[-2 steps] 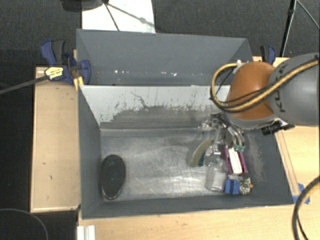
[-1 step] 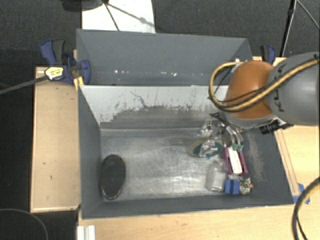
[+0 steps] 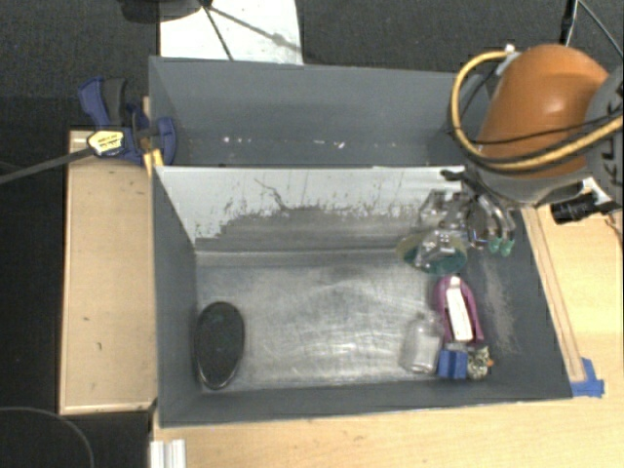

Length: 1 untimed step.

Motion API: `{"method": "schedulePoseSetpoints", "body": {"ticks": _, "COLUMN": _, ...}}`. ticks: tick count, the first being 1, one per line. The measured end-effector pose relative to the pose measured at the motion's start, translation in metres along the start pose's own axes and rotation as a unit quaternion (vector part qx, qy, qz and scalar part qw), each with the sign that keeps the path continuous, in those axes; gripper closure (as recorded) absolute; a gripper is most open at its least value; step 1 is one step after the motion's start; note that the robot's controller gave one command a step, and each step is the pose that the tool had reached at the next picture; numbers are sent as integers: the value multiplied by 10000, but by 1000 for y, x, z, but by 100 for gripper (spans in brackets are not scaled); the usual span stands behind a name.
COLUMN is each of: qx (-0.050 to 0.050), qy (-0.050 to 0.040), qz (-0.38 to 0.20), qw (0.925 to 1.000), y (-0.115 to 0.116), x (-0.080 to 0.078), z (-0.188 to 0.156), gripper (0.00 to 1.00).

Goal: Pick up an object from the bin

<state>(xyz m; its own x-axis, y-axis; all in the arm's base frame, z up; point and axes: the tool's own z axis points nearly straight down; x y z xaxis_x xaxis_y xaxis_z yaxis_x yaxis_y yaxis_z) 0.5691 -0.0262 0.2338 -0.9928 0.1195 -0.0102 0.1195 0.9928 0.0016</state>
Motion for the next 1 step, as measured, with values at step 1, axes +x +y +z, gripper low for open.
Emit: {"method": "schedulePoseSetpoints", "body": {"ticks": 1, "qx": -2, "qy": 58, "qz": -1582, "qw": 9874, "y": -2, "x": 10, "z": 3, "gripper": 100}}
